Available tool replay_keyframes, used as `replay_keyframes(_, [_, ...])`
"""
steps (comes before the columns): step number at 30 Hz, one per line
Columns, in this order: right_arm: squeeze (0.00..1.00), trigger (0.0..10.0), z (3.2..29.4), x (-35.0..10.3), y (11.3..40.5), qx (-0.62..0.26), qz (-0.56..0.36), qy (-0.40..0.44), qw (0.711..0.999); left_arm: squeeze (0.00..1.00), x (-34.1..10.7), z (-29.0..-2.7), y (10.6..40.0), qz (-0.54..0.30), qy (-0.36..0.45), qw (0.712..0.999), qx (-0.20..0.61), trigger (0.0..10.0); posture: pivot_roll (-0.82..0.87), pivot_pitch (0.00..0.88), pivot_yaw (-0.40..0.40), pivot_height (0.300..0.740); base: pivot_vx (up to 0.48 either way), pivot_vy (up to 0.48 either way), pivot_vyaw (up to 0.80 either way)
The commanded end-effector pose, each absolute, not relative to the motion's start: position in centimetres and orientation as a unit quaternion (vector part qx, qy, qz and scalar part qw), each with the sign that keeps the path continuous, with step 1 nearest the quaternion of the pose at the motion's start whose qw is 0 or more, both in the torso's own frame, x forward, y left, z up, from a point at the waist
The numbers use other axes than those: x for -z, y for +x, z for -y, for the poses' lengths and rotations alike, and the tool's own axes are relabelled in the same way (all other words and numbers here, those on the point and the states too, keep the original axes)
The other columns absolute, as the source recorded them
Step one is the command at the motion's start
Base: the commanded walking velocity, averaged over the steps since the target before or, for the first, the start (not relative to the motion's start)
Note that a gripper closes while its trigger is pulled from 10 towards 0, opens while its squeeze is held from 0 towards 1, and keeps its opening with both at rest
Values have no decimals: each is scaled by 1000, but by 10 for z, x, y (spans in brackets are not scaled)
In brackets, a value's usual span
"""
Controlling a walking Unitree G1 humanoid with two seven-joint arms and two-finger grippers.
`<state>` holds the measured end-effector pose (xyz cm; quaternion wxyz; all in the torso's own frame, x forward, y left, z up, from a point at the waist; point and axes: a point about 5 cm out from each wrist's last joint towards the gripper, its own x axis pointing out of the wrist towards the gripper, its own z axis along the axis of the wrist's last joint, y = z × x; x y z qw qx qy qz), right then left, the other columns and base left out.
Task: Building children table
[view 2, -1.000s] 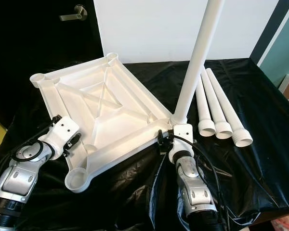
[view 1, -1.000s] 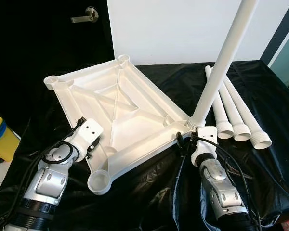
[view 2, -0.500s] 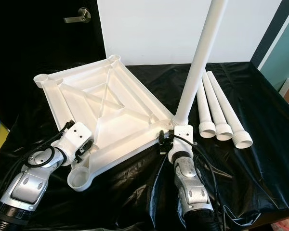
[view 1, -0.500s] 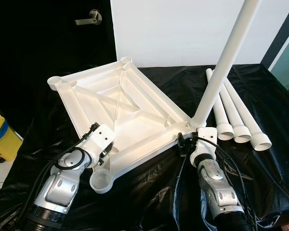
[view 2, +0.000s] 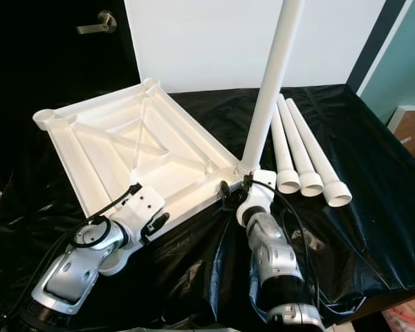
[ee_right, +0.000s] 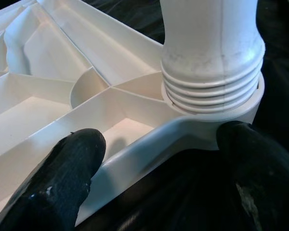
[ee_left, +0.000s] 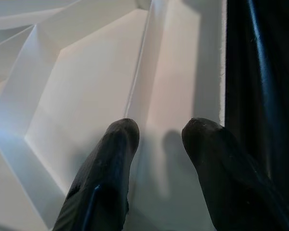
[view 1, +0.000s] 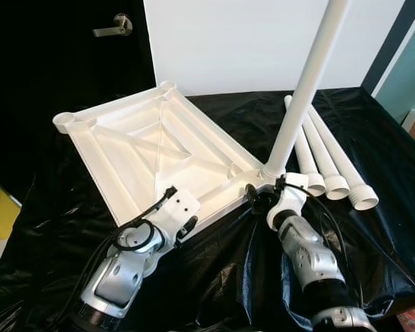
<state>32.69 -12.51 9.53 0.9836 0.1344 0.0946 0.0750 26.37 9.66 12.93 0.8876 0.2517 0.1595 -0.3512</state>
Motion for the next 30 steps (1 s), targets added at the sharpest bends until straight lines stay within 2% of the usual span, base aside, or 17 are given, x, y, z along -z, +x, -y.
replay_keyframes(1, [0,10000,109,-90,328,-116,-115,140,977,0,-125,-76,252,-168,224,863,421,10000,20,51,-35,740,0,0,0])
replay_keyframes(7, [0,10000,103,-98,330,-144,-90,131,977,0,-143,-54,251,-135,161,874,437,10000,25,39,-40,740,0,0,0])
replay_keyframes(14, [0,10000,105,-100,328,-138,-62,108,983,0,-155,-55,262,-110,157,892,409,10000,19,28,-43,740,0,0,0])
replay_keyframes(15, [0,10000,112,-101,327,-115,-52,95,987,0,-161,-62,271,-94,166,904,382,10000,18,24,-44,740,0,0,0])
replay_keyframes(18, [0,10000,118,-102,325,-94,-38,82,991,0,-167,-69,280,-81,173,915,355,10000,16,23,-45,740,0,0,0])
replay_keyframes(20, [0,10000,133,-103,317,-49,-11,53,997,0,-182,-90,296,-51,174,938,296,10000,14,19,-45,740,0,0,0])
replay_keyframes(23, [0,10000,139,-104,314,-32,0,46,998,0,-188,-99,301,-42,174,946,271,10000,13,19,-45,740,0,0,0])
replay_keyframes(25, [0,10000,149,-102,303,-4,9,39,999,0,-194,-125,311,-41,178,959,218,10000,9,16,-41,740,0,0,0])
replay_keyframes(27, [0,10000,149,-102,303,-4,9,39,999,0,-194,-125,311,-41,178,959,218,10000,9,16,-41,740,0,0,0])
replay_keyframes(29, [0,10000,157,-96,292,27,6,29,999,0,-194,-150,315,-49,210,961,172,10000,7,14,-40,740,0,0,0])
replay_keyframes(30, [0,10000,157,-96,292,27,6,29,999,0,-194,-150,315,-49,210,961,172,10000,7,14,-40,740,0,0,0])
